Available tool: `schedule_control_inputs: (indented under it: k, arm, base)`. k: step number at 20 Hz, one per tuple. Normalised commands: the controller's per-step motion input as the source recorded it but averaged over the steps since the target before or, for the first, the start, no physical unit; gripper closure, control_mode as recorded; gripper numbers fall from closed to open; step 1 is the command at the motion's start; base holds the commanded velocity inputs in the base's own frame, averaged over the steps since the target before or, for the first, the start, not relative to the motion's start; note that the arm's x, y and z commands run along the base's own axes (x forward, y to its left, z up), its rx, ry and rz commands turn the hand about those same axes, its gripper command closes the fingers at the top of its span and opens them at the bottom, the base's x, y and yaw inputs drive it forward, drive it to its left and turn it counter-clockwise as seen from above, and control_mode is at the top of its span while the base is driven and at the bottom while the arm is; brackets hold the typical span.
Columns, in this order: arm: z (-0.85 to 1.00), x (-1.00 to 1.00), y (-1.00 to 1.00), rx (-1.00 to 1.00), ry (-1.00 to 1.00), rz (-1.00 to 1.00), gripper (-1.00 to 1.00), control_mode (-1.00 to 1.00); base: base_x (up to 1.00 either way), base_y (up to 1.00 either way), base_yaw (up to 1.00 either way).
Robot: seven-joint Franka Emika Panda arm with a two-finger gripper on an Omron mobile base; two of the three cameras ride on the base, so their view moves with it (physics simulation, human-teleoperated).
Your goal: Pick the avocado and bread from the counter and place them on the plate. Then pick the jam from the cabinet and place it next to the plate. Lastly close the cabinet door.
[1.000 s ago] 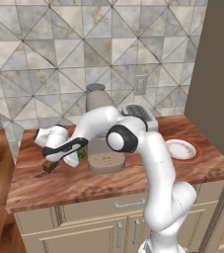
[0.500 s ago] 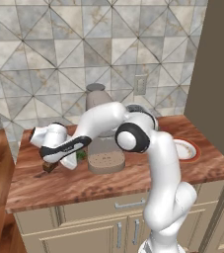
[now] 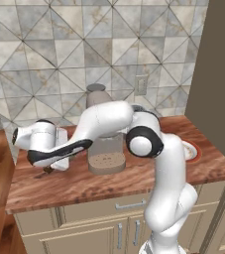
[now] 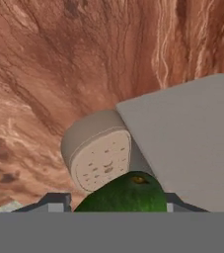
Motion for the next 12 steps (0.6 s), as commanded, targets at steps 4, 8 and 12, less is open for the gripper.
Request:
schedule_control_inputs:
  k: [4, 8, 12]
  arm:
    - [0.57, -0.82, 0.0, 0.0, -0.27, -0.1, 1.0, -1.0]
    - [0.46, -0.94, -0.14, 0.0, -0.31, -0.14, 1.0, -1.0]
    - [0.35, -0.86, -0.38, 0.0, -0.27, -0.2, 1.0, -1.0]
  base:
    - [0.0, 0.0, 0.0]
    - [0.0, 0.0, 0.0]
    - [0.0, 0.0, 0.0]
